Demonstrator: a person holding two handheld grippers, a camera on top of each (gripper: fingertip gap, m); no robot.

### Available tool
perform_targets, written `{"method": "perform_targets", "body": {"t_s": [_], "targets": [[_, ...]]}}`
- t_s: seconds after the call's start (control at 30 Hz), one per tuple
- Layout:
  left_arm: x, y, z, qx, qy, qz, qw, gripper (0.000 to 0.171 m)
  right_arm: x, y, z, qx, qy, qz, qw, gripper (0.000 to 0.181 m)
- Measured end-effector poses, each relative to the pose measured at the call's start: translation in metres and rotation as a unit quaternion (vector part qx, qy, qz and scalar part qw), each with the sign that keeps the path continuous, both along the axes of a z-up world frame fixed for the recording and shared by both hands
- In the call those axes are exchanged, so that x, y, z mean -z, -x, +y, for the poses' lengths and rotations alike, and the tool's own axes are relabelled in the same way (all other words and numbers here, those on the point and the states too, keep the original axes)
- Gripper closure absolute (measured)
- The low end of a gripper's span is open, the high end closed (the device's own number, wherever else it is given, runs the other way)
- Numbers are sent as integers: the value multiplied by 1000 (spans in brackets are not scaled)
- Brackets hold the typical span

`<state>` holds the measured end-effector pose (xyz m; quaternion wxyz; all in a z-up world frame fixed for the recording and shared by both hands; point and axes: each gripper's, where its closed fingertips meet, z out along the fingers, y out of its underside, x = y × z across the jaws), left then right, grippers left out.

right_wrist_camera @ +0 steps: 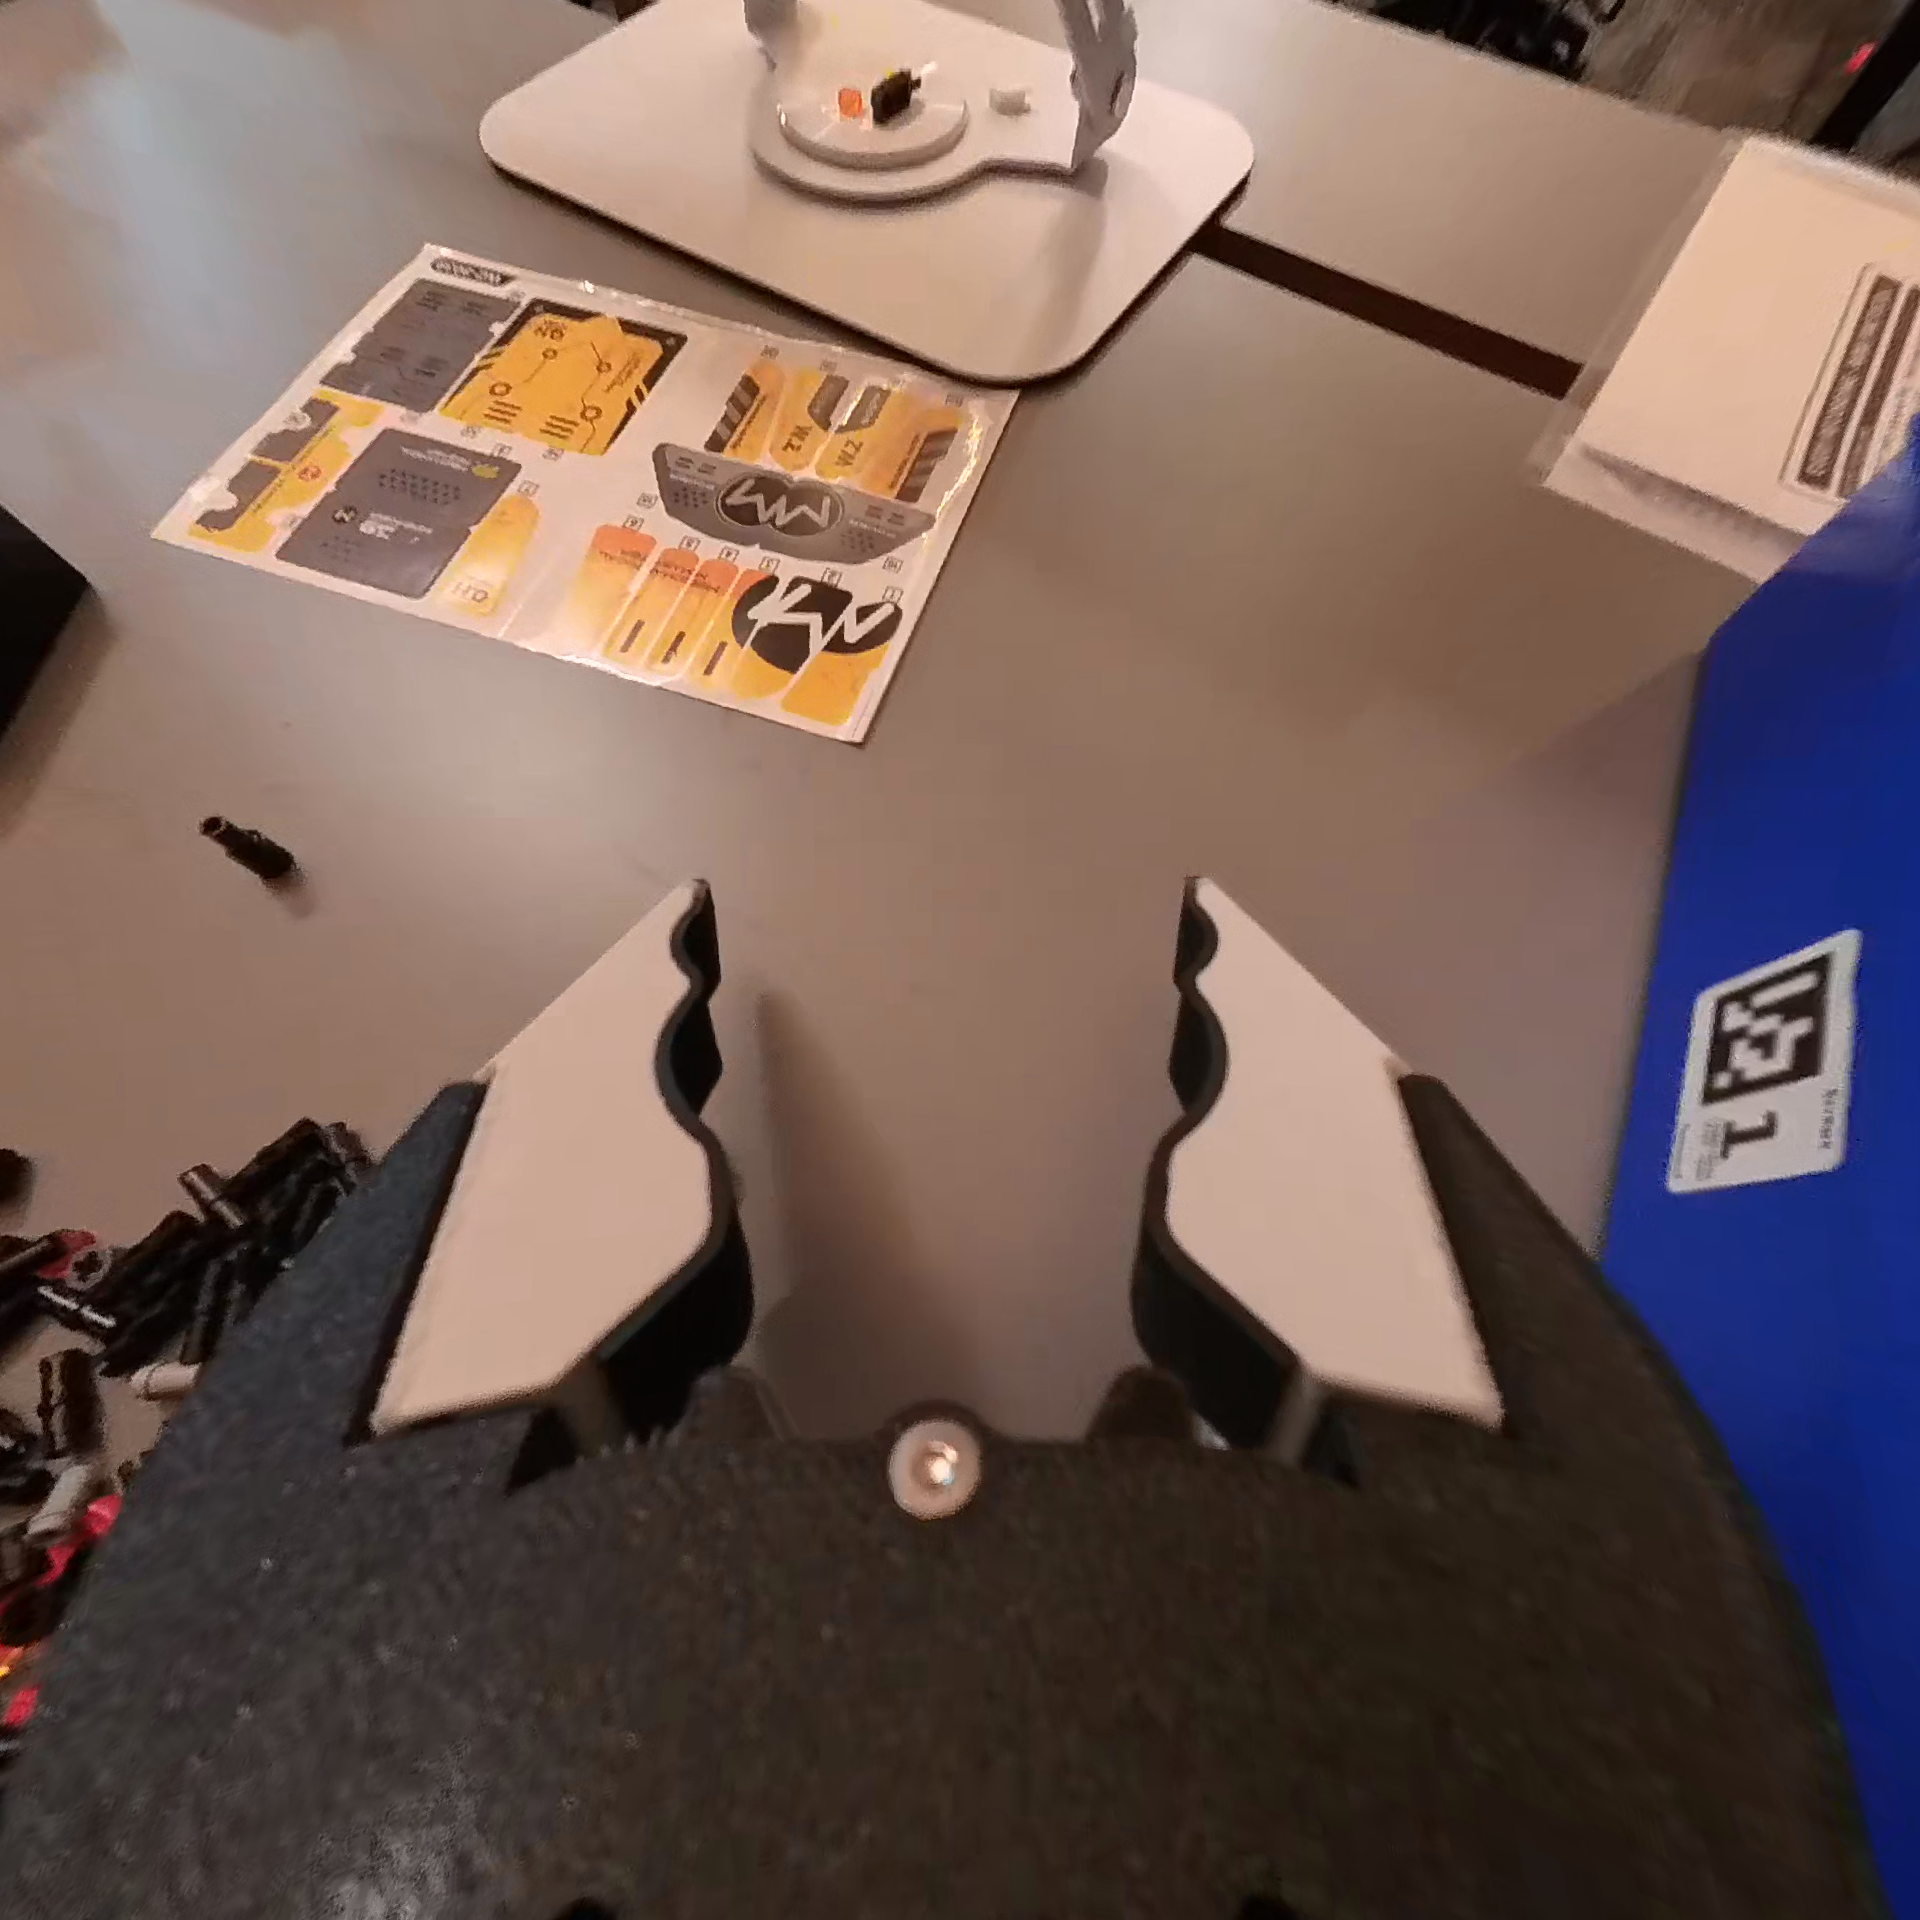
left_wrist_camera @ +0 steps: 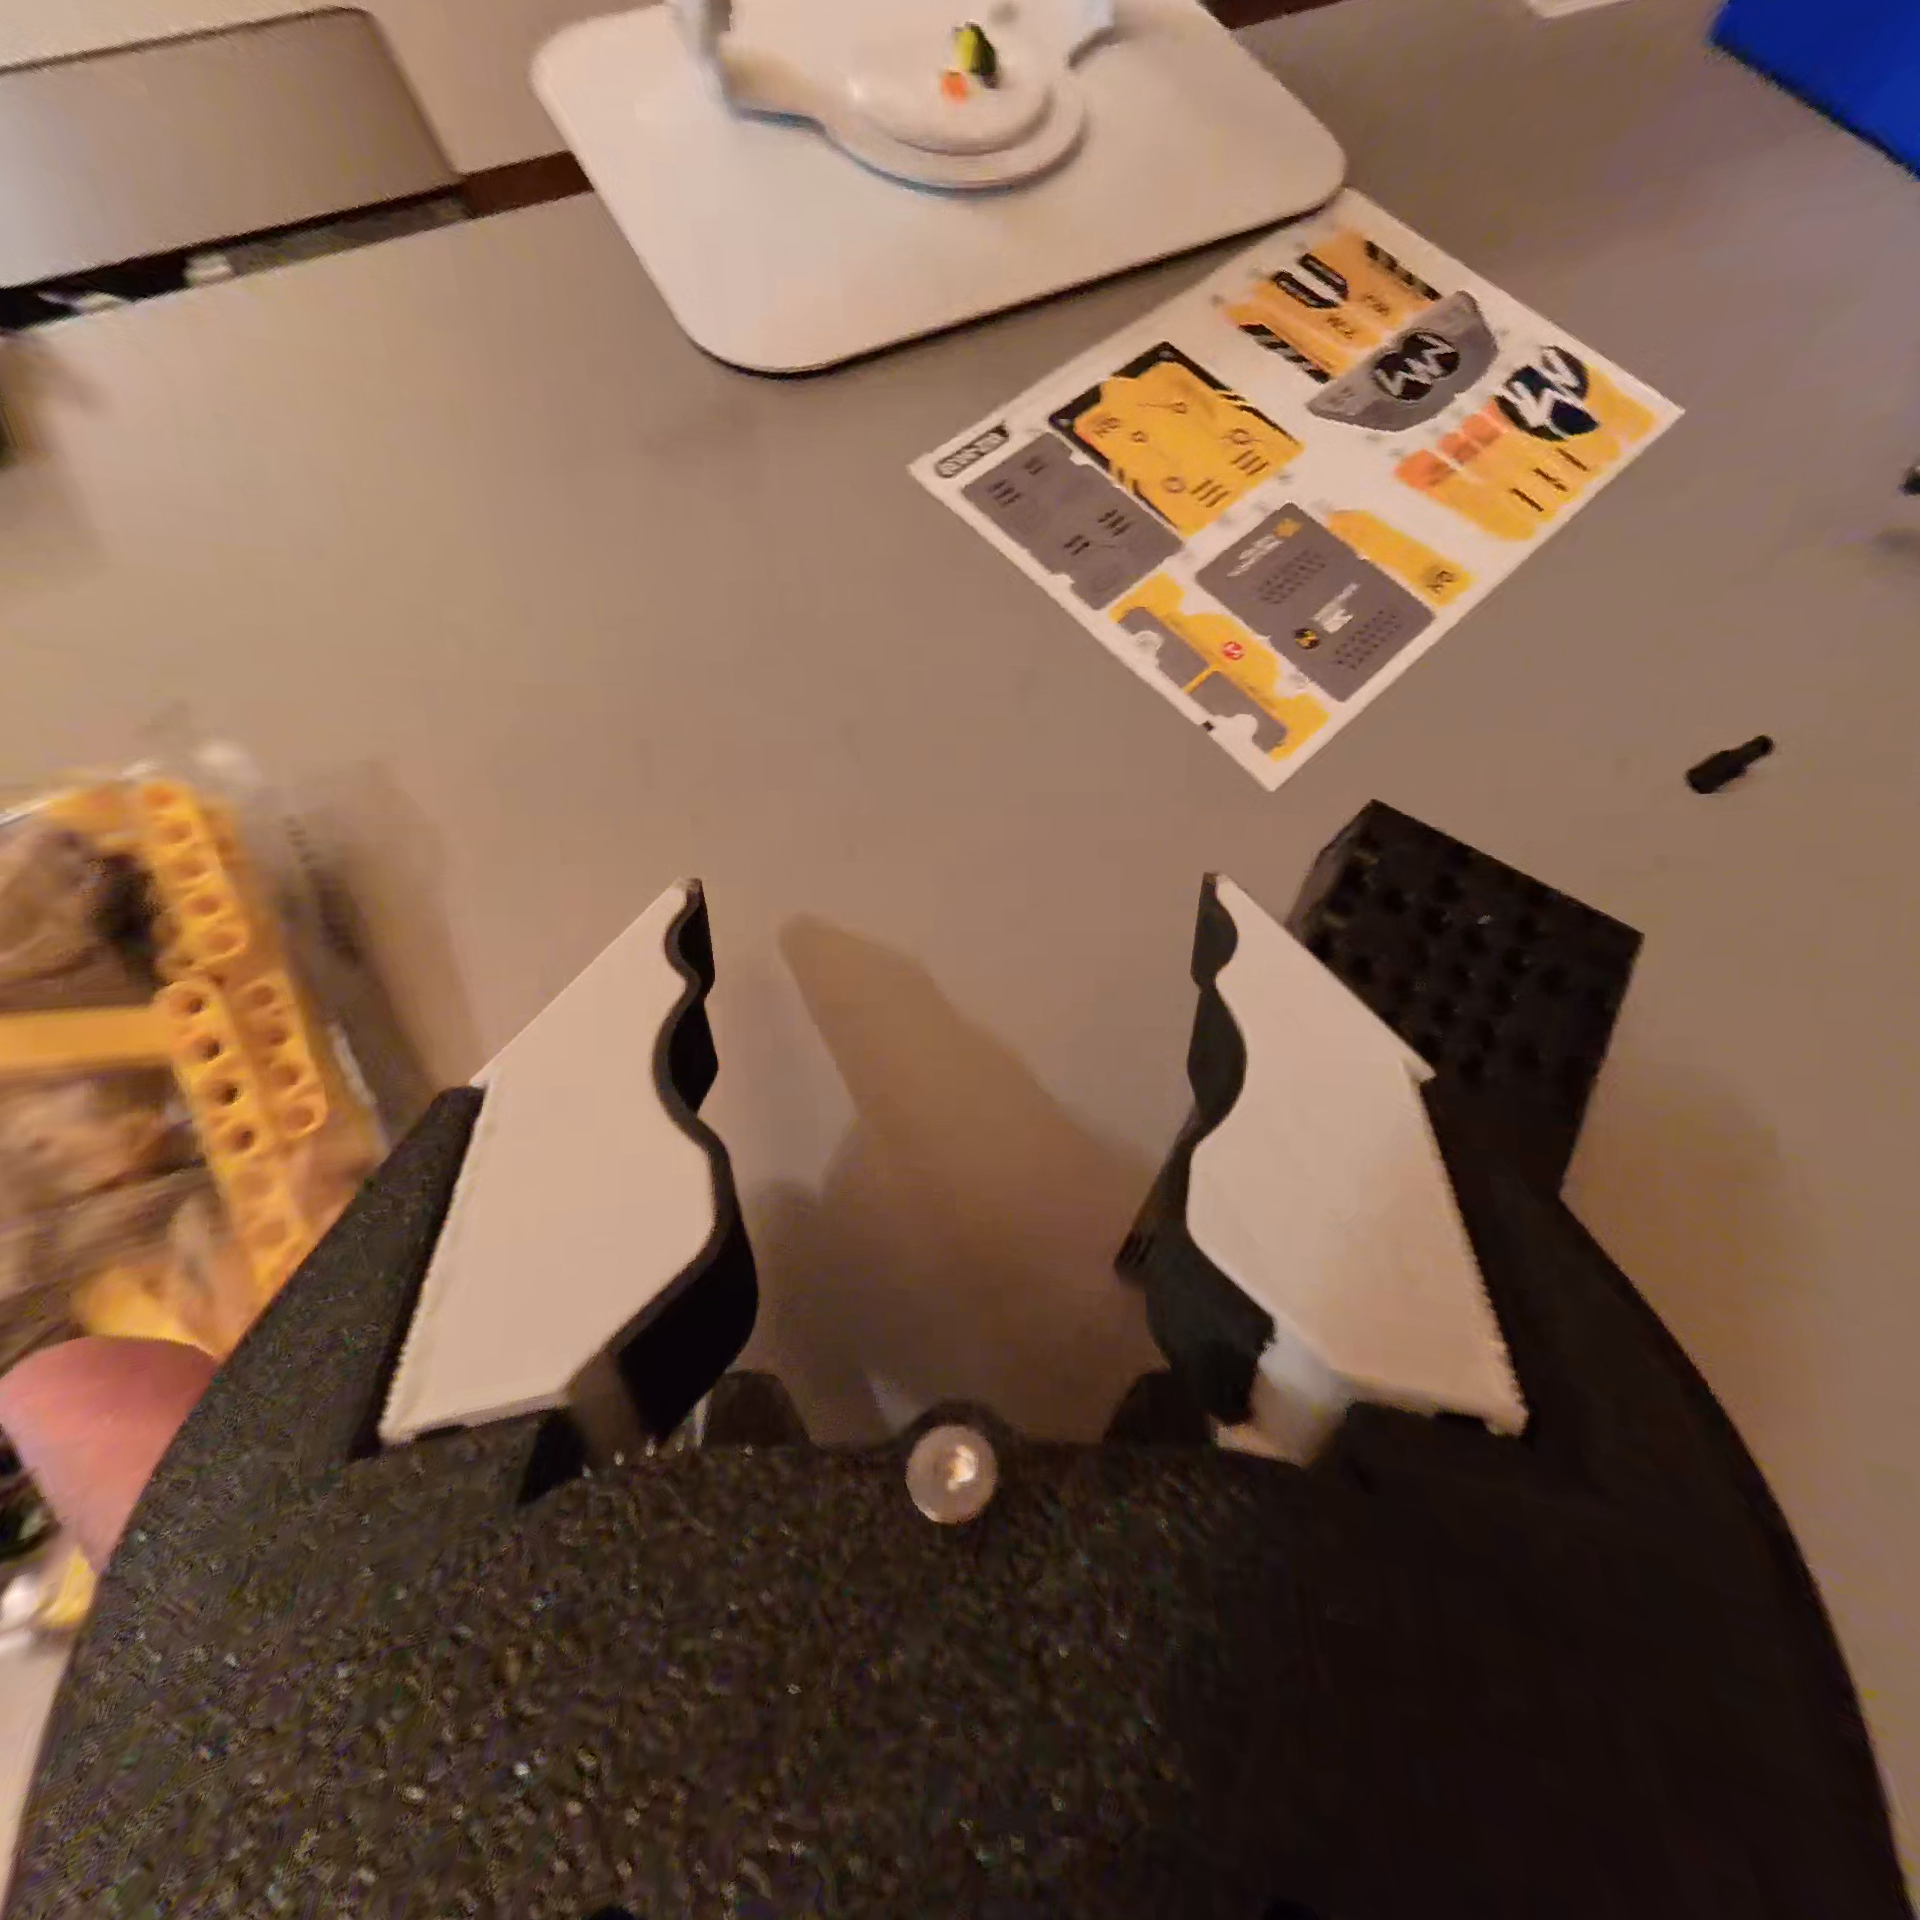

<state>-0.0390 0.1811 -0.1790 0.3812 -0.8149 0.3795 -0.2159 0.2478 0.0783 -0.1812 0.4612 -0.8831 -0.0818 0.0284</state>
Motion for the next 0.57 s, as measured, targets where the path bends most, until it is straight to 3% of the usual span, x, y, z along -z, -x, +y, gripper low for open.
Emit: {"method": "perform_targets", "body": {"t_s": [0.23,0.4,0.57], "targets": [[-1,-5,10,-12,0,-18,1000,79,20,9,-1,-27,62,-5,998,92],[-1,17,33,-61,-42,21,997,80,20,9,-1,-27,64,-3,998,93],[11,19,31,-63,-4,34,997,79,20,7,-9,-17,65,-3,998,93]]}}
